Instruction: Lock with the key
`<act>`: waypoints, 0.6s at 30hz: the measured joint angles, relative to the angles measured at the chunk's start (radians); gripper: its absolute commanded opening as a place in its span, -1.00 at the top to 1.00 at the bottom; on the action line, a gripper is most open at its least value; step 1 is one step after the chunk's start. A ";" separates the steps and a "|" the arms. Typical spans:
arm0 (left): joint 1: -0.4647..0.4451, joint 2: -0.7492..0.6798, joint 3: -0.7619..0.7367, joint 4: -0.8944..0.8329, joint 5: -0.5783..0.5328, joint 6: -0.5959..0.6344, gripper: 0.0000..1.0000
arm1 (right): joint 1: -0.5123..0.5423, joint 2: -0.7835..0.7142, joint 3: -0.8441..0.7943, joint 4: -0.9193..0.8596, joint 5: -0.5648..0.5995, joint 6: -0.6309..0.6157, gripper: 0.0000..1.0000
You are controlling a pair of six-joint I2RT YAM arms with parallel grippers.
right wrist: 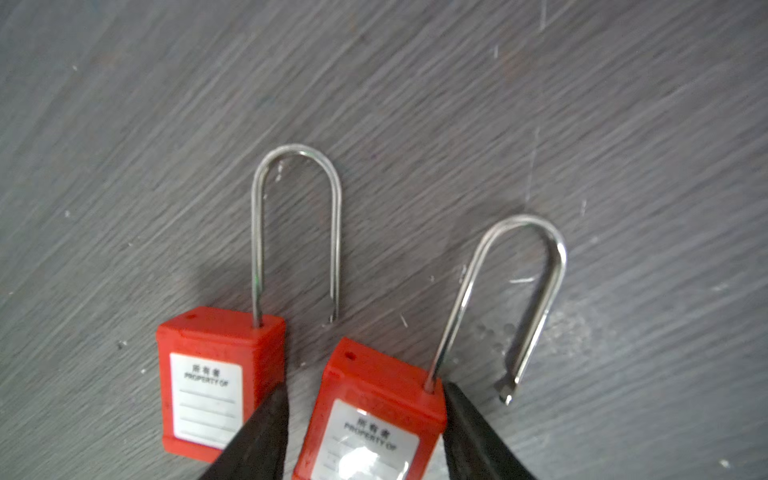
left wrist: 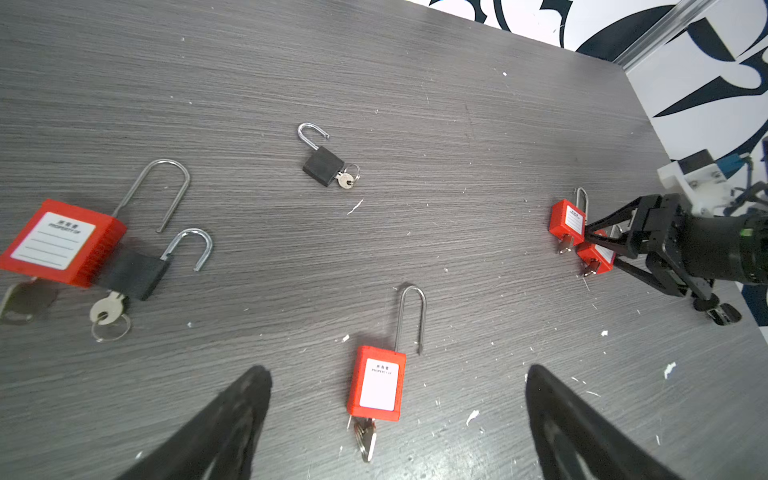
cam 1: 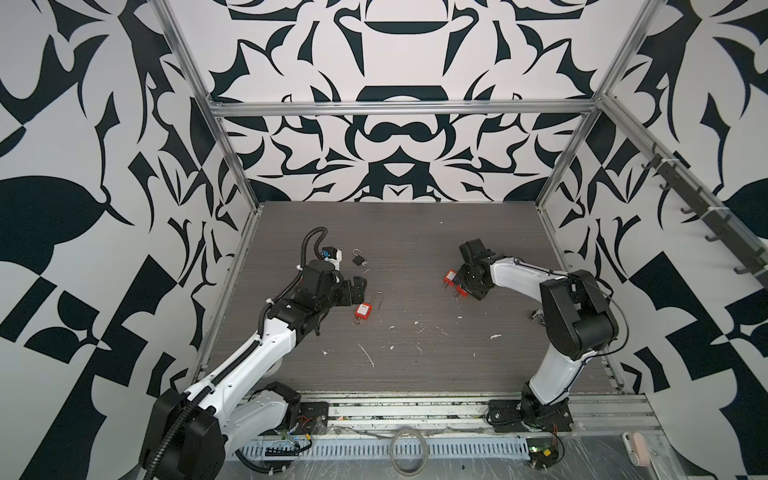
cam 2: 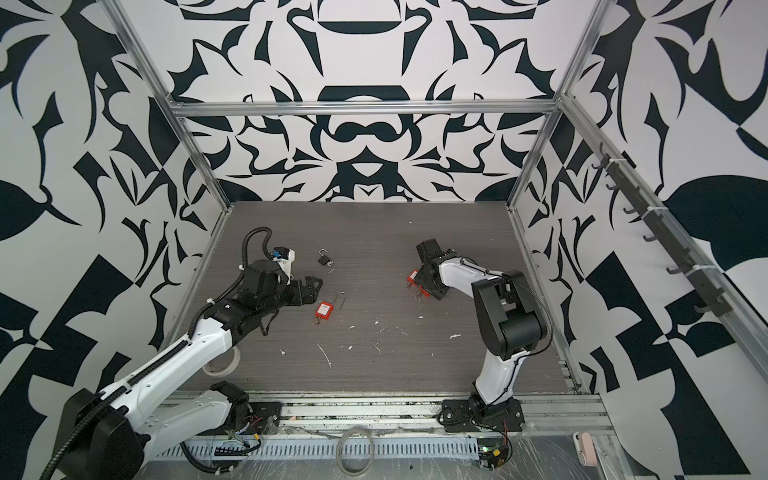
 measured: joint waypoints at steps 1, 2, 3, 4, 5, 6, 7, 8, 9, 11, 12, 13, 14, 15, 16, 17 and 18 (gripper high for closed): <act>0.000 -0.002 0.000 -0.001 -0.001 0.000 -0.96 | 0.000 0.001 0.000 0.000 -0.002 0.001 -0.16; 0.000 -0.003 0.000 -0.003 -0.001 0.000 -0.96 | 0.000 0.002 0.000 0.000 -0.002 0.001 -0.13; 0.000 -0.004 0.000 -0.005 -0.001 0.000 -0.96 | 0.000 0.002 0.000 0.001 -0.002 0.001 -0.11; 0.000 -0.005 0.000 -0.006 -0.001 0.000 -0.96 | 0.000 0.002 0.000 0.002 -0.003 0.000 -0.07; 0.000 -0.005 0.000 -0.008 -0.002 0.000 -0.96 | 0.000 0.002 0.000 0.002 -0.005 0.000 -0.01; 0.000 -0.006 0.000 -0.011 -0.002 0.000 -0.96 | 0.000 0.002 0.000 0.004 -0.006 -0.003 0.02; 0.000 -0.007 0.000 -0.013 -0.002 0.000 -0.96 | 0.000 0.003 0.000 0.005 -0.009 -0.004 0.04; 0.000 -0.009 0.000 -0.015 -0.002 0.000 -0.96 | -0.001 0.004 0.000 0.006 -0.010 -0.007 0.08; 0.000 -0.010 0.000 -0.016 -0.002 0.000 -0.96 | -0.001 0.004 0.000 0.006 -0.010 -0.008 0.11; 0.000 -0.011 0.000 -0.017 -0.002 0.000 -0.96 | -0.001 0.004 0.000 0.005 -0.012 -0.016 0.13; 0.000 -0.011 0.000 -0.017 -0.002 0.000 -0.96 | -0.001 0.004 0.000 0.005 -0.013 -0.021 0.13; 0.000 -0.011 0.000 -0.018 -0.001 0.000 -0.96 | -0.001 0.004 0.000 0.005 -0.013 -0.027 0.13; 0.000 -0.011 0.000 -0.018 -0.001 0.000 -0.96 | -0.001 0.004 0.000 0.005 -0.013 -0.032 0.16; 0.000 -0.011 0.000 -0.018 -0.001 0.000 -0.96 | -0.001 0.004 0.000 0.005 -0.015 -0.038 0.19; 0.000 -0.011 0.000 -0.018 -0.001 0.000 -0.96 | -0.001 0.004 0.000 0.004 -0.017 -0.048 0.19; 0.000 -0.011 0.000 -0.018 -0.001 0.000 -0.96 | -0.001 0.004 0.000 0.003 -0.018 -0.061 0.19; 0.000 -0.011 0.000 -0.018 -0.001 0.000 -0.96 | -0.001 0.004 0.000 0.002 -0.020 -0.074 0.19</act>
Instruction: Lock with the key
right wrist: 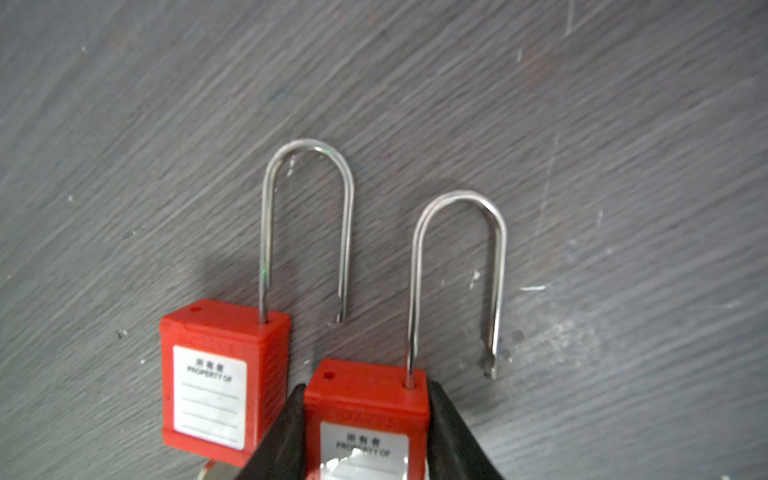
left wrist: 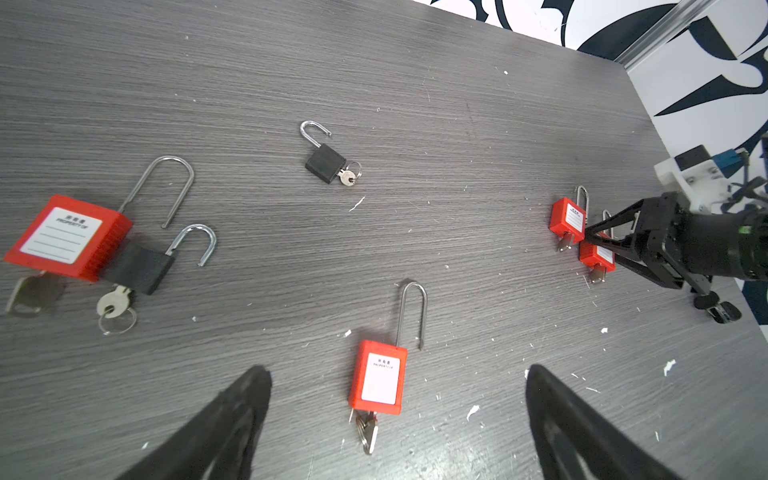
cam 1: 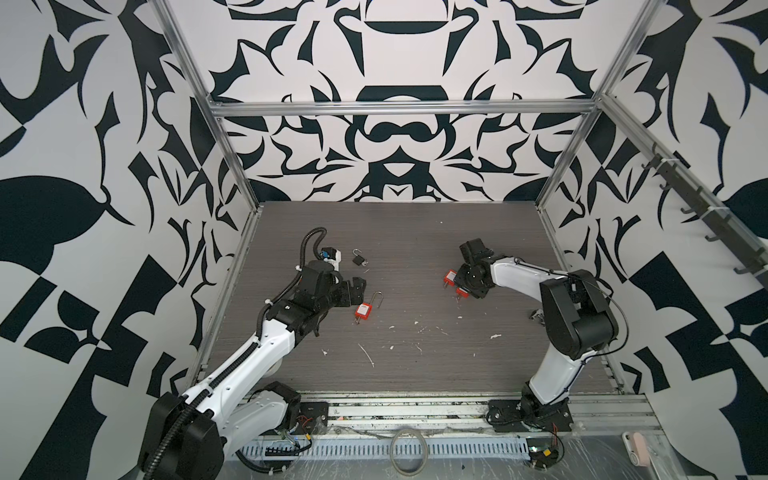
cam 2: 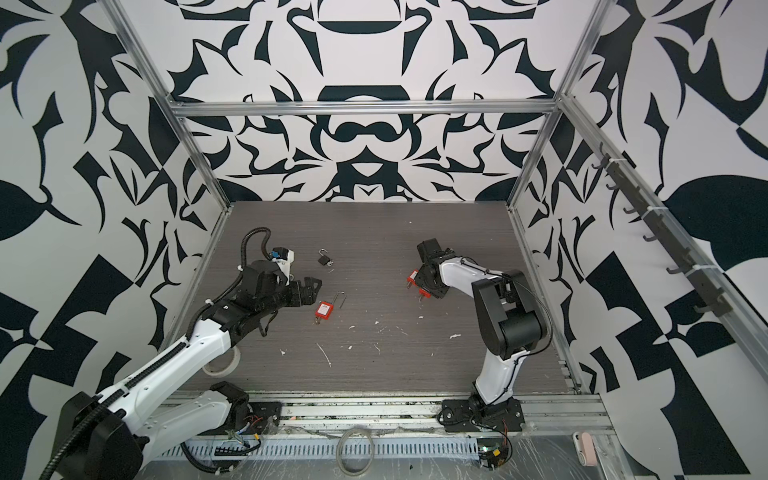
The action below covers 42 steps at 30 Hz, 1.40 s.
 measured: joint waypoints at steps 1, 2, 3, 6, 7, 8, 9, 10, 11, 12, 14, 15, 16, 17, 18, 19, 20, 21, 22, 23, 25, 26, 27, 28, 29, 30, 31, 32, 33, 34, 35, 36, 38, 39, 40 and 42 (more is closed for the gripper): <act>0.000 0.000 0.000 0.000 0.000 0.000 -0.96 | 0.000 0.000 0.000 -0.002 -0.002 -0.019 0.19; 0.000 0.000 0.000 0.000 0.001 0.000 -0.96 | 0.000 0.000 0.000 -0.003 -0.006 -0.046 0.19; 0.000 0.000 0.000 0.000 0.001 0.000 -0.96 | -0.001 -0.001 0.000 -0.004 -0.010 -0.066 0.21; 0.000 0.000 0.000 0.000 0.002 0.000 -0.96 | -0.003 -0.008 -0.003 -0.012 -0.030 -0.147 0.23; 0.000 0.000 0.000 0.000 0.002 0.000 -0.96 | -0.003 -0.015 -0.011 -0.013 -0.035 -0.175 0.24; 0.000 0.000 0.000 0.000 0.003 0.000 -0.96 | -0.003 -0.024 -0.021 -0.016 -0.042 -0.201 0.24; 0.000 0.000 0.000 0.000 0.005 0.000 -0.96 | -0.003 -0.036 -0.032 -0.025 -0.045 -0.225 0.24; 0.000 0.000 0.000 0.000 0.005 0.000 -0.96 | -0.003 -0.049 -0.044 -0.034 -0.050 -0.249 0.24; 0.000 0.000 0.000 0.000 0.006 0.000 -0.96 | -0.003 -0.064 -0.058 -0.047 -0.058 -0.278 0.24; 0.000 0.000 0.000 0.000 0.008 0.000 -0.96 | -0.002 -0.075 -0.066 -0.058 -0.066 -0.301 0.24; 0.000 0.000 0.000 0.000 0.008 0.000 -0.96 | -0.002 -0.090 -0.080 -0.078 -0.093 -0.349 0.27; 0.000 0.000 0.000 0.000 0.008 0.000 -0.96 | 0.000 -0.095 -0.084 -0.084 -0.103 -0.367 0.27; 0.000 0.000 0.000 0.000 0.009 0.000 -0.96 | 0.006 -0.098 -0.085 -0.090 -0.113 -0.389 0.27; 0.000 0.000 0.000 0.000 0.009 0.000 -0.96 | 0.017 -0.099 -0.085 -0.099 -0.119 -0.412 0.27; 0.000 0.000 0.000 0.000 0.009 0.000 -0.96 | 0.030 -0.099 -0.085 -0.104 -0.122 -0.432 0.26; -0.001 0.000 0.000 0.000 0.009 0.000 -0.96 | 0.048 -0.099 -0.085 -0.108 -0.125 -0.452 0.26; -0.002 0.000 0.000 0.000 0.010 0.000 -0.96 | 0.070 -0.099 -0.085 -0.112 -0.127 -0.470 0.26; -0.002 0.000 0.000 0.000 0.010 0.000 -0.96 | 0.090 -0.099 -0.085 -0.115 -0.127 -0.484 0.26; -0.004 0.000 0.000 0.000 0.010 0.000 -0.96 | 0.113 -0.100 -0.085 -0.120 -0.127 -0.497 0.25; -0.005 0.000 0.000 0.000 0.011 0.000 -0.96 | 0.134 -0.101 -0.085 -0.126 -0.127 -0.510 0.24; -0.008 0.000 0.000 0.000 0.012 0.000 -0.96 | 0.168 -0.103 -0.085 -0.138 -0.126 -0.528 0.17; -0.009 0.000 0.000 0.000 0.012 0.000 -0.96 | 0.183 -0.105 -0.085 -0.144 -0.124 -0.536 0.11; -0.009 0.000 0.000 0.000 0.012 0.000 -0.96 | 0.193 -0.105 -0.085 -0.148 -0.122 -0.542 0.05; -0.010 0.000 0.001 0.000 0.012 0.000 -0.96 | 0.203 -0.105 -0.085 -0.153 -0.117 -0.549 -0.02; -0.010 0.000 0.001 0.000 0.012 0.000 -0.96 | 0.210 -0.104 -0.085 -0.160 -0.113 -0.556 -0.08; -0.011 0.000 0.001 0.000 0.012 0.000 -0.96 | 0.215 -0.099 -0.085 -0.169 -0.108 -0.564 -0.11; -0.013 0.000 0.001 0.000 0.012 0.000 -0.96 | 0.221 -0.093 -0.085 -0.181 -0.100 -0.568 -0.14; -0.014 0.000 0.001 0.000 0.012 0.000 -0.96 | 0.227 -0.092 -0.083 -0.185 -0.089 -0.569 -0.15; -0.015 0.000 0.001 0.000 0.011 0.000 -0.96 | 0.233 -0.092 -0.083 -0.191 -0.081 -0.574 -0.16; -0.016 0.000 0.001 0.000 0.011 0.000 -0.96 | 0.239 -0.092 -0.083 -0.196 -0.071 -0.575 -0.17; -0.017 0.000 0.001 -0.001 0.011 0.000 -0.96 | 0.244 -0.092 -0.083 -0.201 -0.064 -0.575 -0.17; -0.018 0.000 0.001 0.000 0.011 0.000 -0.96 | 0.248 -0.092 -0.082 -0.202 -0.059 -0.576 -0.17; -0.020 0.000 0.001 0.000 0.011 0.000 -0.96 | 0.254 -0.092 -0.082 -0.204 -0.053 -0.576 -0.13; -0.021 0.000 0.001 0.000 0.011 0.000 -0.96 | 0.257 -0.092 -0.081 -0.205 -0.052 -0.576 -0.10; -0.021 0.000 0.001 0.000 0.011 0.000 -0.96 | 0.259 -0.092 -0.081 -0.206 -0.051 -0.577 -0.06; -0.023 0.000 0.001 -0.001 0.011 -0.001 -0.96 | 0.263 -0.092 -0.080 -0.209 -0.048 -0.577 0.02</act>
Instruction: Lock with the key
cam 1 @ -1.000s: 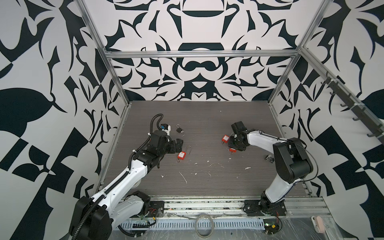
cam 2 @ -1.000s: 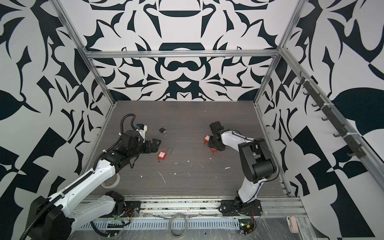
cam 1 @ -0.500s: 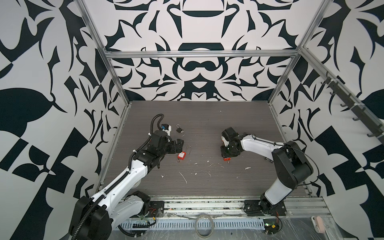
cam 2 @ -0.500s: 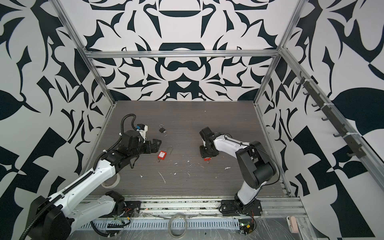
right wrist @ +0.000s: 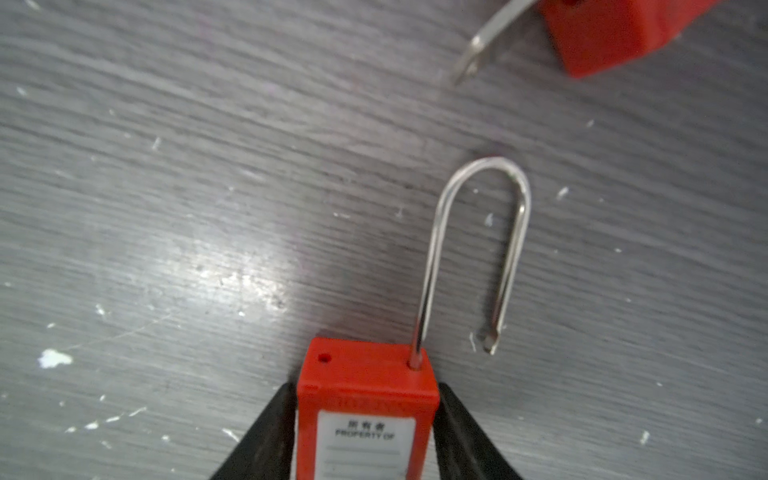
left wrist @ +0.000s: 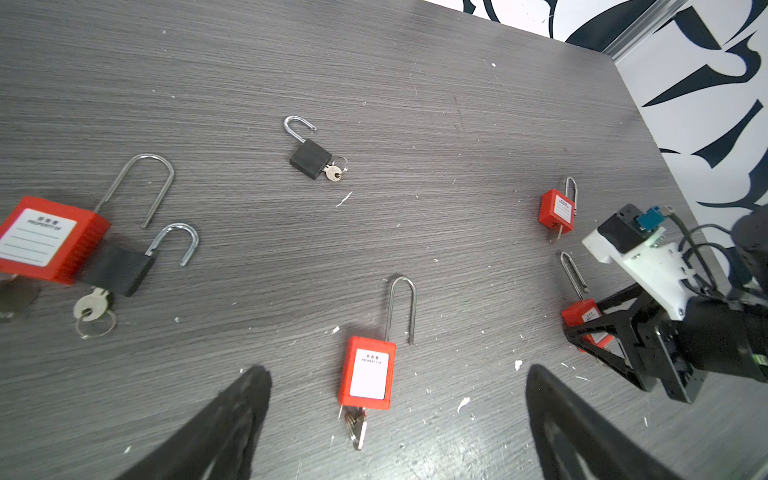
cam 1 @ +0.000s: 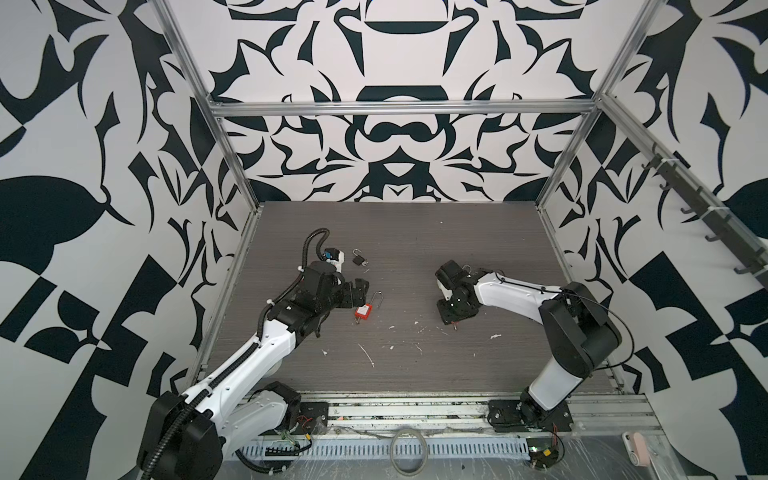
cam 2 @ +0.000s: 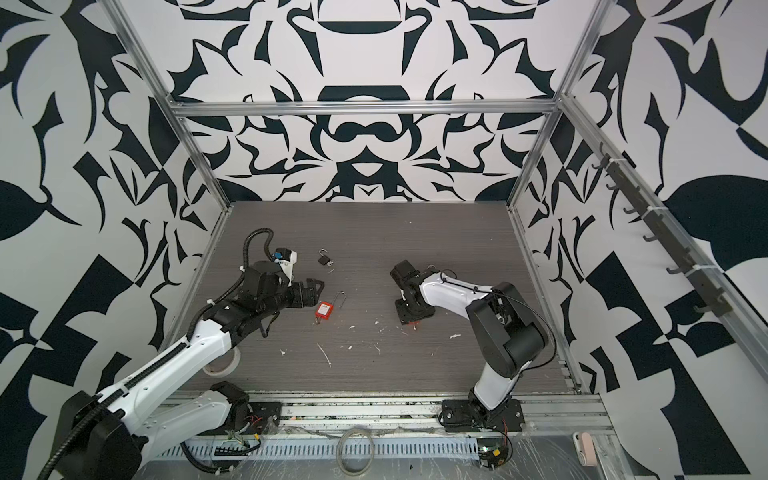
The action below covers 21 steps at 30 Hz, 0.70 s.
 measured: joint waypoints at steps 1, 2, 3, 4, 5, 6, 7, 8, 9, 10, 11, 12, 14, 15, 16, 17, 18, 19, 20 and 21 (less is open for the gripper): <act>-0.002 0.000 0.000 0.000 0.000 0.000 -0.96 | 0.003 0.000 0.000 -0.002 0.000 -0.001 0.07; -0.003 0.000 0.000 0.000 0.000 0.000 -0.96 | 0.004 0.000 0.001 -0.005 0.000 -0.002 0.11; -0.003 0.000 0.000 0.000 0.000 0.000 -0.96 | 0.006 0.000 0.002 -0.008 0.001 -0.003 0.14; -0.003 0.000 0.000 0.000 0.000 0.001 -0.96 | 0.009 0.000 0.002 -0.011 0.002 -0.007 0.18; -0.003 0.000 0.001 0.000 0.000 0.002 -0.96 | 0.012 0.000 0.003 -0.017 0.004 -0.010 0.27; -0.003 0.000 0.002 -0.002 0.000 0.004 -0.96 | 0.015 0.000 0.006 -0.024 0.005 -0.013 0.28; -0.003 0.001 0.005 -0.003 0.000 0.009 -0.96 | 0.018 0.000 0.009 -0.035 0.007 -0.023 0.28; -0.003 0.001 0.008 -0.004 -0.001 0.016 -0.96 | 0.023 -0.001 0.011 -0.045 0.009 -0.034 0.28; -0.003 0.001 0.012 -0.007 -0.003 0.023 -0.97 | 0.028 -0.004 0.012 -0.053 0.010 -0.044 0.28; -0.003 0.001 0.017 -0.008 -0.003 0.034 -0.97 | 0.035 -0.016 0.012 -0.063 0.010 -0.063 0.38; -0.003 0.001 0.024 -0.009 -0.004 0.050 -0.97 | 0.043 -0.034 0.012 -0.072 0.006 -0.086 0.47; -0.003 0.001 0.031 -0.008 -0.003 0.064 -0.96 | 0.051 -0.056 0.012 -0.076 0.000 -0.109 0.48; -0.003 0.001 0.045 -0.006 0.007 0.108 -0.90 | 0.067 -0.125 0.012 -0.079 -0.025 -0.172 0.48; -0.003 0.001 0.050 -0.006 0.020 0.135 -0.81 | 0.075 -0.160 0.012 -0.079 -0.035 -0.203 0.49; -0.003 0.001 0.053 -0.003 0.040 0.166 -0.76 | 0.082 -0.198 0.012 -0.079 -0.043 -0.240 0.48; -0.003 0.001 0.055 0.003 0.067 0.204 -0.74 | 0.089 -0.235 0.012 -0.079 -0.056 -0.281 0.49; -0.003 0.000 0.055 0.008 0.091 0.235 -0.74 | 0.093 -0.265 0.012 -0.079 -0.066 -0.319 0.49; -0.003 0.000 0.055 0.010 0.122 0.271 -0.73 | 0.097 -0.297 0.012 -0.080 -0.083 -0.366 0.50; -0.003 -0.001 0.055 0.013 0.157 0.311 -0.72 | 0.099 -0.325 0.011 -0.082 -0.103 -0.414 0.49; -0.003 -0.002 0.055 0.016 0.189 0.346 -0.55 | 0.099 -0.349 0.011 -0.085 -0.123 -0.460 0.48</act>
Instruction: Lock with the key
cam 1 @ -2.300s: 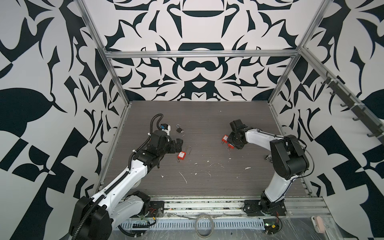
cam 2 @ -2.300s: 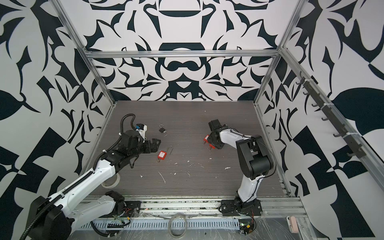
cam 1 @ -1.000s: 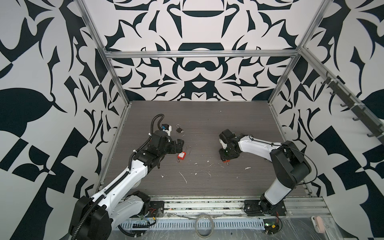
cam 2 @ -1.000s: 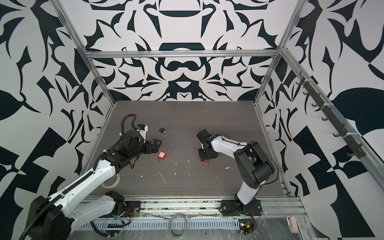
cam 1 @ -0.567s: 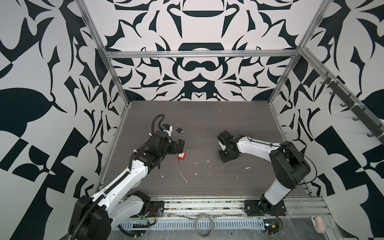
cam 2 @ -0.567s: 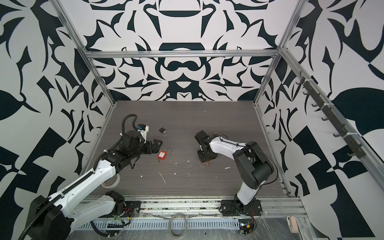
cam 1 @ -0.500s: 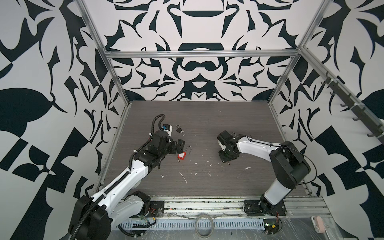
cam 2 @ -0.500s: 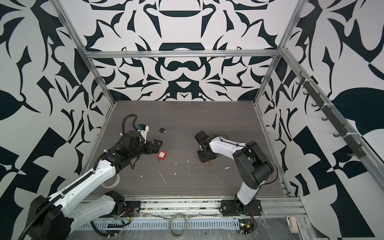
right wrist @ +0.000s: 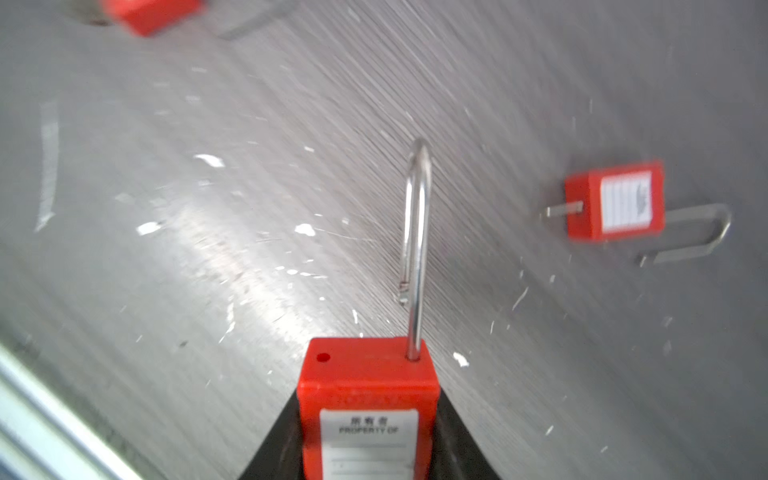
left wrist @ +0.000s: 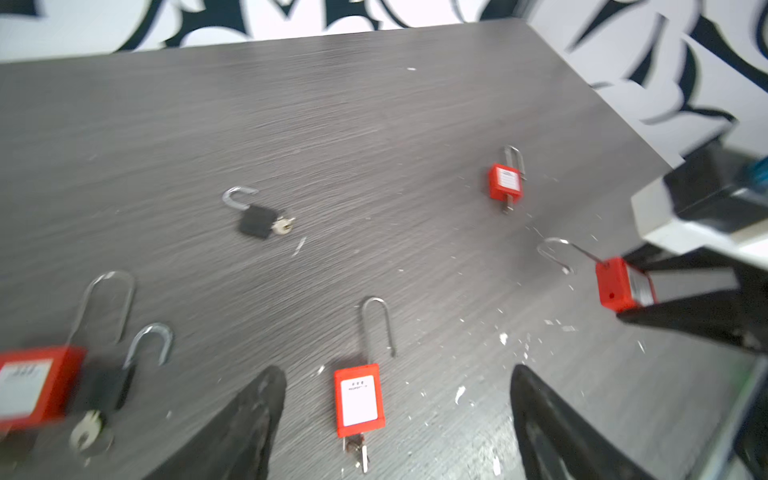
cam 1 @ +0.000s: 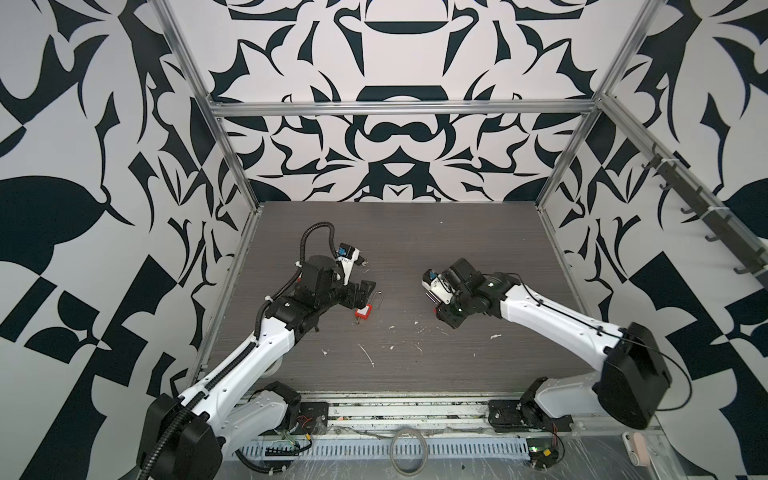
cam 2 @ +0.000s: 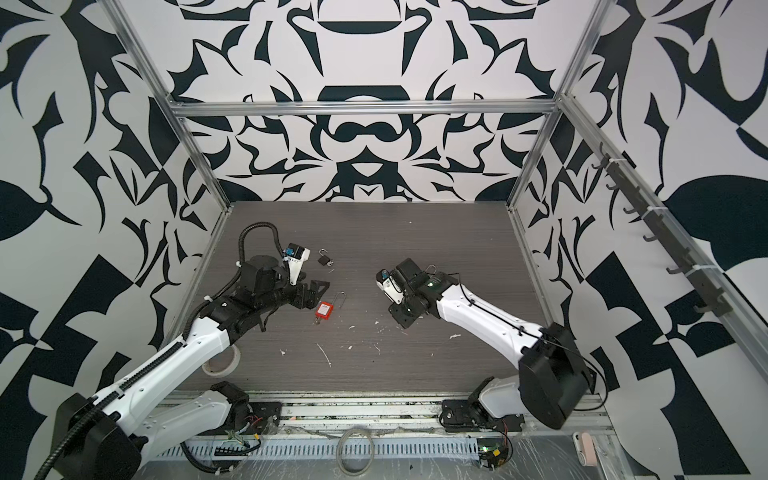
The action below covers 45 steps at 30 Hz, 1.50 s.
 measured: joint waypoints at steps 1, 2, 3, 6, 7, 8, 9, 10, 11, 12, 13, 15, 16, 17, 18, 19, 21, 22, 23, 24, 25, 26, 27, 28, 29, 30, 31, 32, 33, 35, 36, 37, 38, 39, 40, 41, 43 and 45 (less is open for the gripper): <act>0.000 -0.003 0.000 0.005 0.041 0.048 -0.48 | 0.000 -0.025 0.000 -0.007 -0.025 -0.057 0.48; 0.000 -0.007 0.000 0.011 0.092 0.098 -0.41 | 0.000 -0.046 0.000 -0.017 -0.048 -0.109 0.48; 0.000 -0.011 0.000 0.016 0.140 0.138 -0.39 | 0.000 -0.062 0.000 -0.028 -0.068 -0.155 0.48; 0.000 -0.027 0.000 0.042 0.277 0.254 -0.38 | 0.000 -0.097 0.000 -0.068 -0.127 -0.285 0.48; 0.000 -0.031 0.000 0.053 0.322 0.294 -0.37 | 0.000 -0.105 0.001 -0.082 -0.146 -0.325 0.48; 0.000 -0.032 0.000 0.061 0.361 0.328 -0.37 | 0.000 -0.109 0.002 -0.095 -0.167 -0.364 0.48; -0.001 -0.032 0.000 0.067 0.389 0.354 -0.36 | 0.001 -0.110 0.004 -0.108 -0.182 -0.390 0.49; -0.001 -0.031 0.000 0.071 0.425 0.384 -0.30 | 0.001 -0.109 0.008 -0.120 -0.196 -0.415 0.49; -0.001 -0.029 0.000 0.074 0.463 0.414 -0.27 | 0.001 -0.109 0.013 -0.131 -0.210 -0.436 0.50; -0.001 -0.027 0.000 0.076 0.496 0.438 -0.23 | 0.001 -0.108 0.020 -0.141 -0.219 -0.450 0.50; -0.002 -0.024 0.000 0.078 0.528 0.460 -0.19 | 0.001 -0.107 0.028 -0.150 -0.227 -0.463 0.50; -0.008 -0.015 0.000 0.082 0.592 0.505 -0.16 | 0.002 -0.107 0.047 -0.155 -0.241 -0.482 0.50; -0.013 -0.008 0.000 0.083 0.618 0.525 -0.15 | 0.002 -0.107 0.056 -0.157 -0.246 -0.490 0.50; -0.021 -0.002 0.000 0.084 0.634 0.543 -0.14 | 0.003 -0.107 0.065 -0.158 -0.253 -0.497 0.50; -0.029 0.005 0.000 0.085 0.643 0.556 -0.14 | 0.004 -0.107 0.071 -0.159 -0.257 -0.500 0.50; -0.043 0.013 0.000 0.086 0.652 0.572 -0.11 | 0.006 -0.107 0.075 -0.159 -0.264 -0.504 0.50; -0.064 0.029 0.000 0.089 0.657 0.596 -0.07 | 0.008 -0.107 0.079 -0.161 -0.274 -0.511 0.49; -0.073 0.038 0.000 0.090 0.658 0.606 -0.01 | 0.010 -0.107 0.079 -0.162 -0.280 -0.513 0.50; -0.080 0.049 0.000 0.091 0.657 0.616 0.01 | 0.012 -0.107 0.080 -0.162 -0.283 -0.515 0.50; -0.086 0.059 0.000 0.092 0.657 0.622 0.02 | 0.015 -0.106 0.080 -0.162 -0.286 -0.515 0.50; -0.091 0.073 0.000 0.095 0.656 0.629 0.02 | 0.018 -0.107 0.080 -0.162 -0.288 -0.517 0.50; -0.094 0.086 0.000 0.095 0.655 0.632 0.02 | 0.021 -0.107 0.080 -0.162 -0.290 -0.517 0.50; -0.097 0.098 0.000 0.099 0.653 0.632 0.02 | 0.023 -0.106 0.081 -0.163 -0.290 -0.518 0.50; -0.099 0.109 0.000 0.106 0.650 0.632 0.02 | 0.027 -0.106 0.082 -0.164 -0.292 -0.518 0.50; -0.101 0.119 0.000 0.114 0.645 0.631 0.01 | 0.029 -0.105 0.084 -0.165 -0.295 -0.518 0.50; -0.105 0.127 0.000 0.123 0.639 0.630 0.01 | 0.031 -0.105 0.084 -0.165 -0.298 -0.518 0.50; -0.107 0.134 0.000 0.130 0.632 0.630 0.01 | 0.034 -0.105 0.084 -0.165 -0.303 -0.518 0.50; -0.110 0.140 0.000 0.136 0.627 0.630 0.01 | 0.035 -0.105 0.084 -0.166 -0.306 -0.518 0.50; -0.116 0.146 0.000 0.142 0.623 0.630 0.03 | 0.037 -0.105 0.085 -0.166 -0.312 -0.518 0.50; -0.131 0.155 0.000 0.149 0.617 0.632 0.08 | 0.041 -0.104 0.085 -0.167 -0.318 -0.518 0.50; -0.137 0.158 0.000 0.150 0.615 0.632 0.11 | 0.042 -0.104 0.085 -0.167 -0.319 -0.518 0.50; -0.143 0.160 0.000 0.150 0.613 0.632 0.14 | 0.043 -0.104 0.085 -0.168 -0.320 -0.518 0.50; -0.149 0.162 0.000 0.151 0.611 0.632 0.17 | 0.046 -0.104 0.085 -0.168 -0.320 -0.518 0.50; -0.152 0.163 0.000 0.153 0.609 0.634 0.18 | 0.047 -0.104 0.085 -0.168 -0.320 -0.518 0.50; -0.156 0.164 0.000 0.155 0.608 0.634 0.21 | 0.049 -0.104 0.085 -0.168 -0.321 -0.518 0.50; -0.157 0.166 0.000 0.157 0.608 0.634 0.26 | 0.050 -0.103 0.085 -0.168 -0.321 -0.518 0.50; -0.159 0.172 0.000 0.157 0.607 0.635 0.31 | 0.055 -0.103 0.085 -0.168 -0.322 -0.518 0.50; -0.163 0.175 0.000 0.156 0.604 0.636 0.36 | 0.057 -0.103 0.085 -0.168 -0.322 -0.518 0.50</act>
